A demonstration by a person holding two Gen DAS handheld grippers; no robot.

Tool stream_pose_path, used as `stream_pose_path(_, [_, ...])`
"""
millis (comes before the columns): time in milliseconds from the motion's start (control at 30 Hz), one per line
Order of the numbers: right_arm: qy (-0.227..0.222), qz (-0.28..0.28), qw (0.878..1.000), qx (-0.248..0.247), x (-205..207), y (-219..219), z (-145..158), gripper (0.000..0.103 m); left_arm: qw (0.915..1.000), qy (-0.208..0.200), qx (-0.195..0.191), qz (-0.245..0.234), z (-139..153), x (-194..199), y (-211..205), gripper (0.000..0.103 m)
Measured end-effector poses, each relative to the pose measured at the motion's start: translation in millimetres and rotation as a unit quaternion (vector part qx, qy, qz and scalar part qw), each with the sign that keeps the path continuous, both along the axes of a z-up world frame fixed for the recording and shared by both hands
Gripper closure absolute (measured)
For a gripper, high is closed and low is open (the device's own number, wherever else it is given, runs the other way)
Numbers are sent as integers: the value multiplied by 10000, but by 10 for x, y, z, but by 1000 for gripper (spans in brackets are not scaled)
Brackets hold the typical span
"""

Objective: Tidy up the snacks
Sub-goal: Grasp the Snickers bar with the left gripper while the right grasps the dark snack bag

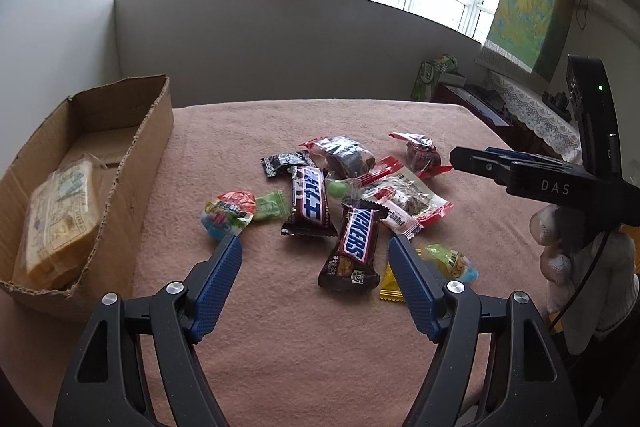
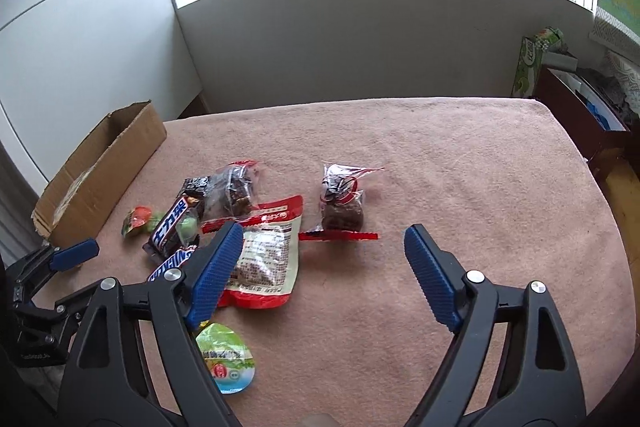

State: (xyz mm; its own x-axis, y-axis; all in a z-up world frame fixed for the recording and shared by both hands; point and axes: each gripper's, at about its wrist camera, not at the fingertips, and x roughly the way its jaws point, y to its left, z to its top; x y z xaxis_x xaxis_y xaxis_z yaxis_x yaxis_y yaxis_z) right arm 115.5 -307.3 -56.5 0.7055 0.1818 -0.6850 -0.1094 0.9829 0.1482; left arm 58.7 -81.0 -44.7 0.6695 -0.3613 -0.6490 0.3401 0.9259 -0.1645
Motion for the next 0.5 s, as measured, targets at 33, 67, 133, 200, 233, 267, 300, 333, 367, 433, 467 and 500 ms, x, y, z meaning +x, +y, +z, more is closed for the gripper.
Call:
stream_pose_path(33, [50,-12,10000,-6,48,0,-24,27,10000,45,2,-31,-14,14,-19,30])
stream_pose_path(67, [94,-15,10000,-23,94,8,-47,27,10000,79,16,-55,-26,26,-37,32])
stream_pose_path(133, [136,-25,9999,-88,163,29,-85,27,9999,104,67,-113,-51,49,-97,33])
stream_pose_path(200, [158,-40,9998,-137,223,34,-117,31,9997,128,145,-156,-72,61,-146,38])
stream_pose_path(233, [191,-50,9997,-147,251,35,-132,33,9996,150,161,-178,-83,70,-169,40])
stream_pose_path(267, [226,-53,9996,-140,278,36,-148,33,9995,185,169,-203,-94,84,-189,44])
stream_pose_path(300, [256,-49,9996,-134,300,33,-163,33,9994,222,172,-225,-104,104,-205,46])
stream_pose_path(333, [276,-50,9995,-136,314,30,-177,33,9992,256,169,-246,-113,120,-224,47])
stream_pose_path(367, [299,-53,9994,-143,328,27,-193,33,9991,281,171,-260,-120,138,-245,47])
stream_pose_path(433, [368,-40,9992,-116,360,9,-232,35,9987,350,191,-315,-135,177,-290,48])
stream_pose_path(467, [412,-24,9991,-90,373,4,-250,36,9984,393,207,-350,-150,193,-308,48])
stream_pose_path(500, [466,-9,9989,-69,389,1,-268,42,9981,428,232,-371,-167,208,-326,49])
